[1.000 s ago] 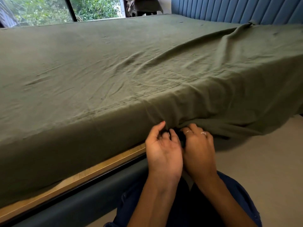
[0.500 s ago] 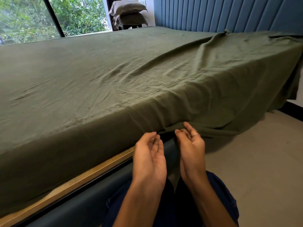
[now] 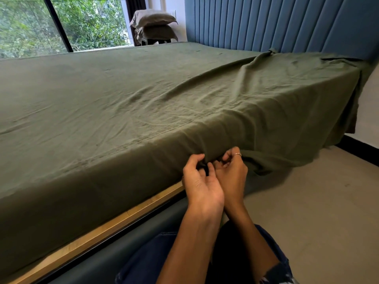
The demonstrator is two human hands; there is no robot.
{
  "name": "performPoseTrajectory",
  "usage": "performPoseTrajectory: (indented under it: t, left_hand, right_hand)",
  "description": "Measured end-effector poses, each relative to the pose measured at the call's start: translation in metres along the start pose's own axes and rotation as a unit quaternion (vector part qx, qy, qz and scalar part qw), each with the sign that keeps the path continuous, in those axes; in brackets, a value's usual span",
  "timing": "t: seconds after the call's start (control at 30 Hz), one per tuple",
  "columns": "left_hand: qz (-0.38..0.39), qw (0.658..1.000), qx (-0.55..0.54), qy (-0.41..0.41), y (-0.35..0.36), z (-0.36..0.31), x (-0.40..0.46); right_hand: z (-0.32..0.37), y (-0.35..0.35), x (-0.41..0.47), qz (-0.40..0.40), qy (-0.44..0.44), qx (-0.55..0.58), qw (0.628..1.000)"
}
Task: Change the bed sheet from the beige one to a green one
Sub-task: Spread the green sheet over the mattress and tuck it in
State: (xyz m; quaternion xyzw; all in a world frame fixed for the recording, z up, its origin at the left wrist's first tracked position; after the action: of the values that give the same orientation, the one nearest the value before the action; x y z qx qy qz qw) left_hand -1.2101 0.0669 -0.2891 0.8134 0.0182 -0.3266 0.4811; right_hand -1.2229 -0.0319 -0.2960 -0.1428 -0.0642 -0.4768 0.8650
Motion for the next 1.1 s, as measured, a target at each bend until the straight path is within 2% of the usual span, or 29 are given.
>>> performPoseTrajectory:
  t: [0.1,0.17,0.23,0.3,0.43,0.57,0.67,0.8,0.9,0.97,1.03,1.1]
  left_hand:
    - [-0.008,0.998,0.062,0.015,-0.006,-0.005,0.009]
    - [-0.021,0.991,0.130,0.014,-0.011,-0.006,0.012]
    - [-0.007,0.981,0.191,-0.005,-0.012,-0.006,0.011]
    - [0.003,0.977,0.210,-0.027,-0.017,-0.007,0.008]
    - [0.005,0.985,0.165,-0.054,-0.025,-0.002,0.000]
    - [0.017,0.985,0.150,-0.081,-0.018,0.018,-0.005]
    - [0.022,0.987,0.133,-0.085,-0.005,0.025,-0.001]
    - [0.034,0.987,0.127,-0.094,0.010,0.036,0.007]
    - [0.028,0.988,0.128,-0.085,0.014,0.042,0.008]
    - [0.025,0.990,0.117,-0.077,0.017,0.043,0.008]
    - [0.034,0.992,0.097,-0.074,0.023,0.045,0.009]
    - [0.059,0.993,0.058,-0.084,0.031,0.048,0.011]
  right_hand:
    - [0.004,-0.007,0.026,0.000,0.012,-0.094,0.995]
    - [0.000,-0.012,0.036,0.014,0.072,-0.126,0.989]
    - [-0.005,-0.010,0.034,0.033,0.131,-0.077,0.988]
    - [-0.007,-0.007,0.030,0.041,0.152,0.016,0.987]
    - [-0.020,-0.021,0.014,0.029,0.180,0.200,0.963]
    - [-0.052,-0.044,0.002,-0.069,0.271,0.345,0.896]
    - [-0.059,-0.045,0.014,-0.086,0.295,0.347,0.886]
    - [-0.048,-0.042,0.037,-0.087,0.267,0.337,0.899]
    - [-0.040,-0.036,0.051,-0.091,0.236,0.296,0.921]
    - [-0.038,-0.034,0.053,-0.110,0.229,0.304,0.918]
    - [-0.034,-0.031,0.047,-0.110,0.248,0.370,0.888]
    - [-0.029,-0.022,0.040,-0.069,0.301,0.461,0.832]
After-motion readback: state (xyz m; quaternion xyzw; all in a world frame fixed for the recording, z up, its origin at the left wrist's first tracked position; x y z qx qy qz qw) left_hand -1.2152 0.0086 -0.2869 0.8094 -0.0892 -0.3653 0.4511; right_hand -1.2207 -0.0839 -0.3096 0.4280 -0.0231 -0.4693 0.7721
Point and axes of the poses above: each hand's wrist, its own x-axis towards the middle knuckle, its own y-axis out of the palm, z = x × y, the point moved 7 cm from there along x, towards the middle knuckle, and after that the axes turned 6 degrees about x, right-handed, at the moved point
